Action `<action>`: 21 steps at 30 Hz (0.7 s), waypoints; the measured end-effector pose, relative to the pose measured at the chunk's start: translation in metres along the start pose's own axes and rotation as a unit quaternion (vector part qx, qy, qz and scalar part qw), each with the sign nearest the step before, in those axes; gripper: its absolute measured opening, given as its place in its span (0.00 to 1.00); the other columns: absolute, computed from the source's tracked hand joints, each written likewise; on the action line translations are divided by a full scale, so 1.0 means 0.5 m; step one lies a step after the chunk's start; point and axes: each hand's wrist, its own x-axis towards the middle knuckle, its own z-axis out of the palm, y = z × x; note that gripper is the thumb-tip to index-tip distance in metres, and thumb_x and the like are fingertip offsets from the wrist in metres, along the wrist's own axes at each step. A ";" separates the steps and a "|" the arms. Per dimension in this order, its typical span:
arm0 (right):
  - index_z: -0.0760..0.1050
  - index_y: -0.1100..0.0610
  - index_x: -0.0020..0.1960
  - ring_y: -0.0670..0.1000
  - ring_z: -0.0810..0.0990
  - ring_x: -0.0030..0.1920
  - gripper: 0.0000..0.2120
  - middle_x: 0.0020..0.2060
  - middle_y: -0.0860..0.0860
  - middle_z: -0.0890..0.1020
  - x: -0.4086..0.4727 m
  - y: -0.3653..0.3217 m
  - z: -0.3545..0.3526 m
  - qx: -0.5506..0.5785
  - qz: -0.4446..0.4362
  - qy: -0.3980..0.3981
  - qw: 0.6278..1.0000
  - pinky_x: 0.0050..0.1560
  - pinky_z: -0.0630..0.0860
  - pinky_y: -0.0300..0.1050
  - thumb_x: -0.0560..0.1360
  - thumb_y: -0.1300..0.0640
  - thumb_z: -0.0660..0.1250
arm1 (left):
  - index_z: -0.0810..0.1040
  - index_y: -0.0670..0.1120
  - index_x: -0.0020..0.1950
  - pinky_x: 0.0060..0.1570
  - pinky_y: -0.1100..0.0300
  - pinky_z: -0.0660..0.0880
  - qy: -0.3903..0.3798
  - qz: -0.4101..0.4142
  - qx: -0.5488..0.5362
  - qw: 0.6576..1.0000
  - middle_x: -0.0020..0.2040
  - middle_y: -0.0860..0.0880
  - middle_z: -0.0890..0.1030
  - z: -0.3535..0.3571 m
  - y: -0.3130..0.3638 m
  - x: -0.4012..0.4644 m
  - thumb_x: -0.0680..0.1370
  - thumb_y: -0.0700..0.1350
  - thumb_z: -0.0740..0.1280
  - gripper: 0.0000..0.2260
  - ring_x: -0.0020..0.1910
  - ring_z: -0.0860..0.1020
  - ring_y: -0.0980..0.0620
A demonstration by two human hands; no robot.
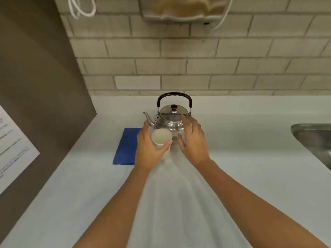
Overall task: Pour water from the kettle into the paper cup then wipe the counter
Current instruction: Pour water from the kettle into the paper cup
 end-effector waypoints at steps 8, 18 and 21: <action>0.64 0.62 0.70 0.65 0.70 0.62 0.25 0.64 0.65 0.70 0.033 0.025 0.028 -0.004 -0.011 0.025 1.000 0.60 0.72 0.61 0.73 0.65 0.62 | 0.54 0.52 0.72 0.60 0.55 0.69 -0.030 -0.102 -0.084 0.991 0.68 0.48 0.68 0.061 -0.057 -0.025 0.61 0.56 0.76 0.47 0.65 0.69 0.50; 0.63 0.53 0.71 0.61 0.67 0.66 0.23 0.66 0.61 0.69 0.250 0.050 0.025 -0.038 -0.063 0.021 0.997 0.65 0.67 0.57 0.78 0.53 0.61 | 0.67 0.54 0.62 0.41 0.65 0.71 0.006 -0.117 -0.054 0.992 0.49 0.56 0.76 0.078 -0.071 -0.014 0.64 0.57 0.73 0.29 0.48 0.76 0.55; 0.67 0.47 0.69 0.59 0.72 0.59 0.19 0.60 0.58 0.74 0.298 0.062 0.030 -0.049 -0.064 -0.050 0.995 0.59 0.70 0.55 0.78 0.49 0.59 | 0.67 0.52 0.63 0.43 0.64 0.71 0.003 -0.118 -0.049 0.992 0.50 0.56 0.76 0.078 -0.072 -0.011 0.65 0.55 0.74 0.30 0.48 0.76 0.56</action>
